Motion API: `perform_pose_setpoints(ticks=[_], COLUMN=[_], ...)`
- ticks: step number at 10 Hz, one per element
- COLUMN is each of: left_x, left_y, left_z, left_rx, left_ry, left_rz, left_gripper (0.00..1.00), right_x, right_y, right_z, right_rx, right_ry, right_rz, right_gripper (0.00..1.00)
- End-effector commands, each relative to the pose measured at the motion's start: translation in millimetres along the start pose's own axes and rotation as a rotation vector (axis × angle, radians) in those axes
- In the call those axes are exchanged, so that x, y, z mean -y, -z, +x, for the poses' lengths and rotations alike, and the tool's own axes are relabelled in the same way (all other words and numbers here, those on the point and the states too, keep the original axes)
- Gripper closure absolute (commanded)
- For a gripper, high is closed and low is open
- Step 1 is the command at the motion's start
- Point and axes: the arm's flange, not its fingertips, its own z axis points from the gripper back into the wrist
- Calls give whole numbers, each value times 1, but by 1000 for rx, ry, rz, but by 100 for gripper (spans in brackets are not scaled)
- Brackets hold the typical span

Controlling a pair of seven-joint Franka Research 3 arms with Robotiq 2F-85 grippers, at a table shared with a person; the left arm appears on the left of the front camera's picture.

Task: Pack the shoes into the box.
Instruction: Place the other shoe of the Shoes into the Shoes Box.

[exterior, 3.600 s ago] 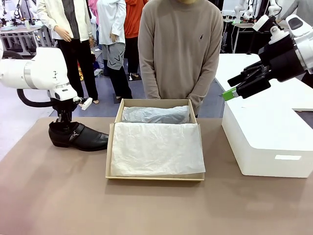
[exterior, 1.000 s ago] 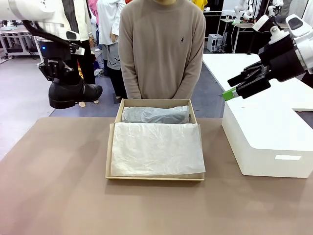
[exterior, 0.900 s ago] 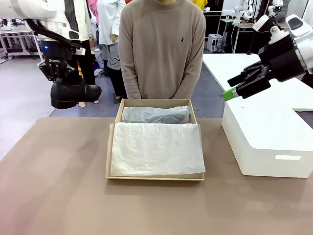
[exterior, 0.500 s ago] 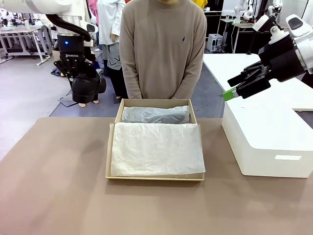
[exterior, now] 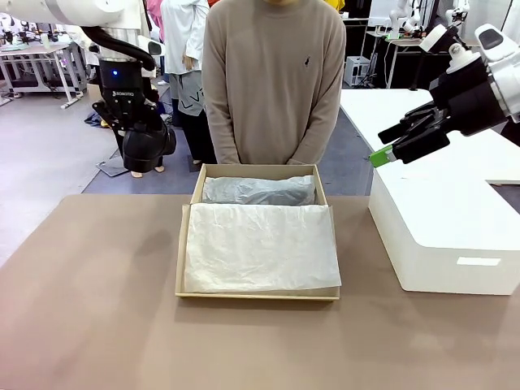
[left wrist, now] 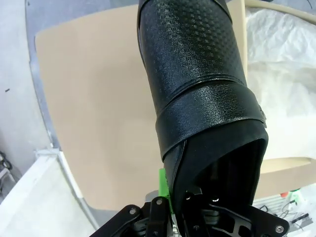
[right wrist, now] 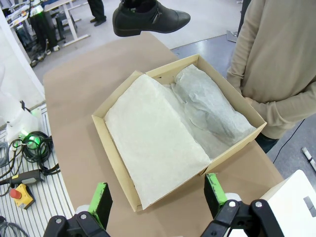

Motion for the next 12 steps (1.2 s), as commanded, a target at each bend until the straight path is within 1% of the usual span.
perform_pose_setpoints(ticks=[1, 2, 3, 4, 5, 7, 9, 10, 12], left_x=[-4, 0, 17, 37, 56, 83, 112, 123, 148], left_y=[-6, 0, -7, -14, -21, -23, -24, -26, -24], left_z=[-1, 0, -6, -13, -18, -23, -31, -36, -42], left_rx=[1, 0, 5, -7, -2, -21, 23, 41, 42], left_ry=[13, 0, -171, -246, -301, -392, -577, -645, -711], left_rz=[-12, 0, 52, 50, 79, 71, 79, 63, 22], left_gripper=[100, 100, 100, 100, 100, 100, 100, 100, 100], right_x=[3, 3, 3, 3, 3, 3, 3, 3, 3], right_y=[2, 2, 2, 2, 2, 2, 2, 2, 2], right_z=[-1, -1, -1, -1, -1, -1, -1, -1, -1], right_rx=[29, 29, 29, 29, 29, 29, 29, 29, 29], right_ry=[-19, -19, -19, -19, -19, -19, -19, -19, -19], right_rz=[19, 19, 19, 19, 19, 19, 19, 19, 19], right_gripper=[0, 0, 0, 0, 0, 0, 0, 0, 0])
